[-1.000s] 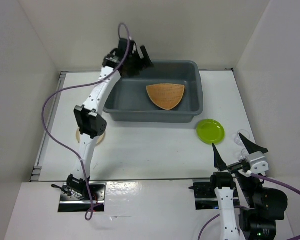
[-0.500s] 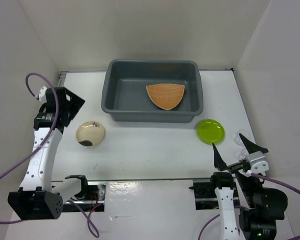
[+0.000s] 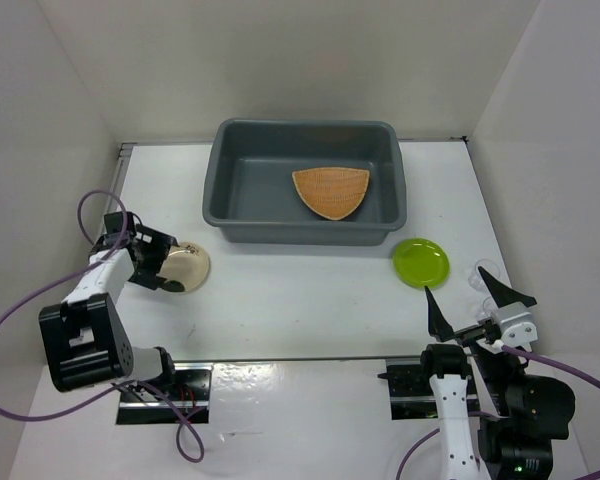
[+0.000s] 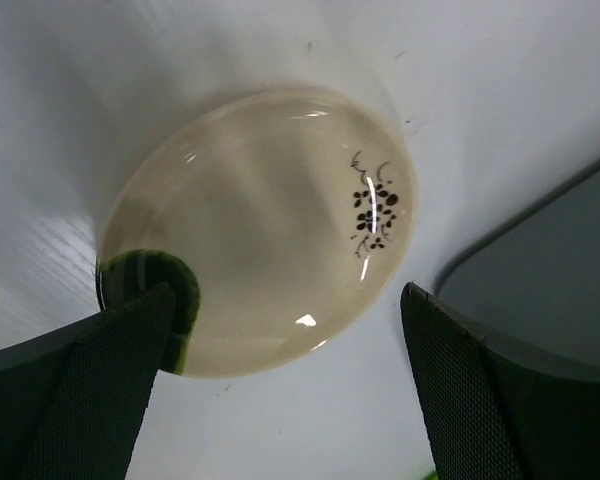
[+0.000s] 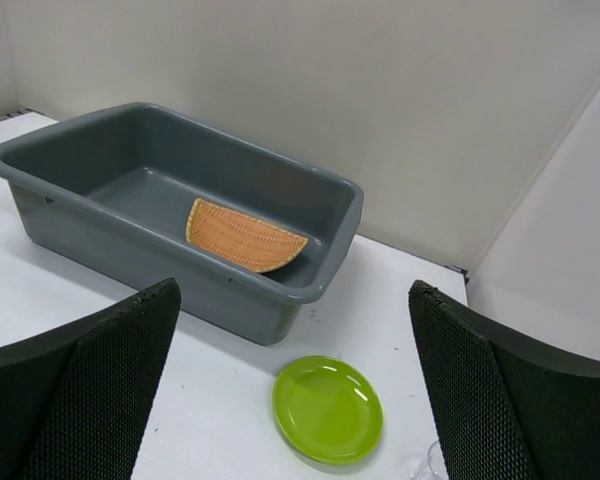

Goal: Place the mixed dishes into the plastic bin

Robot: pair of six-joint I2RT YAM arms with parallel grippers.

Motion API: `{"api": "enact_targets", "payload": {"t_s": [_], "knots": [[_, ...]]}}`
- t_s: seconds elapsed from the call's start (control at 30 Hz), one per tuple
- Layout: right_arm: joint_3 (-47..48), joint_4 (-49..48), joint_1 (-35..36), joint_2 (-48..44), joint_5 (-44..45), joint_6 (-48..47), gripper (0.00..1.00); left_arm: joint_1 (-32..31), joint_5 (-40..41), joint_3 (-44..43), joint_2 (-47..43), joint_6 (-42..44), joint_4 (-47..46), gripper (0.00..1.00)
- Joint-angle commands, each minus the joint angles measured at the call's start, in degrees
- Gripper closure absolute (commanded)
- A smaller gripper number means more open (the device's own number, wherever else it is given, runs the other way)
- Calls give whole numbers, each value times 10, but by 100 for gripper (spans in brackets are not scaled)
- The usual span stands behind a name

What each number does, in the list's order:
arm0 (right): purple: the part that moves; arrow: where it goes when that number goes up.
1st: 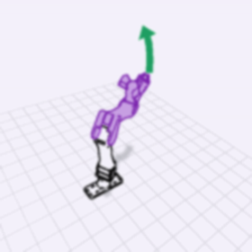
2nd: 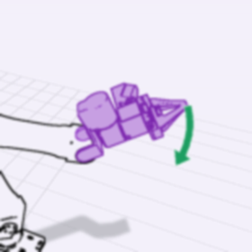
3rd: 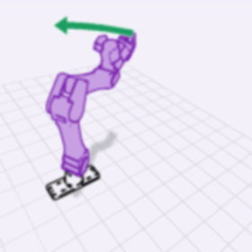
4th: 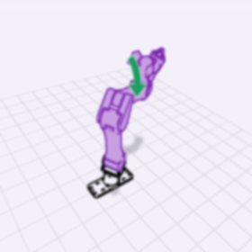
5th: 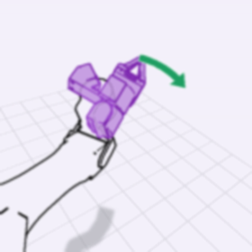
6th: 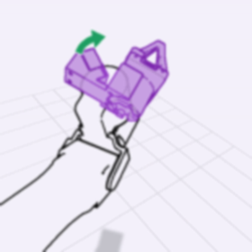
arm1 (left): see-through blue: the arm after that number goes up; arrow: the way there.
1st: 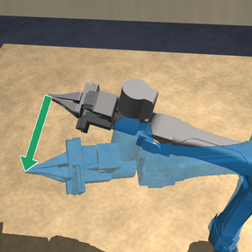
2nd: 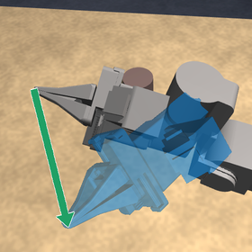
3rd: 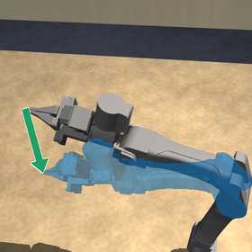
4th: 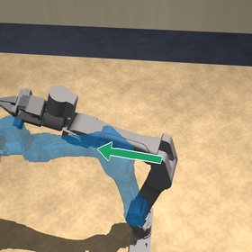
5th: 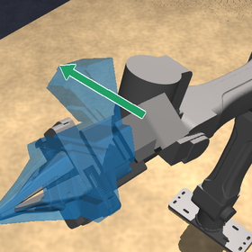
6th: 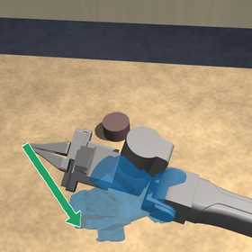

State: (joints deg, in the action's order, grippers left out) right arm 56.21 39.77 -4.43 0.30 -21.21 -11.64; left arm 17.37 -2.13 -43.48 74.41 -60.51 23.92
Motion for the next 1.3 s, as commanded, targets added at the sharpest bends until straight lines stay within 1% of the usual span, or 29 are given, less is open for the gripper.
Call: {"api": "enact_targets", "payload": {"t_s": [0.0,0.07,0.2,0.27,0.4,0.53,0.63,0.77,0.9,1.0,1.13,1.27], "knots": [[6,-1,-4,-48,6,2,1,5,-53,24,29,-21,-71,0],[6,-1,-4,-48,6,2,1,12,-69,36,42,-26,-82,0],[6,-1,-4,-48,6,2,1,22,-74,62,64,-21,-88,0],[6,-1,-4,-48,6,2,1,30,-74,74,58,-15,-95,0],[6,-1,-4,-48,6,2,1,36,-69,68,45,6,-88,0],[6,-1,-4,-48,6,2,1,41,-84,43,3,18,-58,0],[6,-1,-4,-48,6,2,1,41,-84,30,-62,18,-42,0],[6,-1,-4,-48,6,2,1,41,-79,24,-118,13,-16,0],[6,-1,-4,-48,6,2,1,41,-92,62,-192,-21,3,0],[6,-1,-4,-48,6,2,1,41,-92,95,-224,-56,10,0],[6,-1,-4,-48,6,2,1,41,-85,120,-219,-68,-3,0],[6,-1,-4,-48,6,2,1,41,-92,134,-172,-68,-21,3]]}}
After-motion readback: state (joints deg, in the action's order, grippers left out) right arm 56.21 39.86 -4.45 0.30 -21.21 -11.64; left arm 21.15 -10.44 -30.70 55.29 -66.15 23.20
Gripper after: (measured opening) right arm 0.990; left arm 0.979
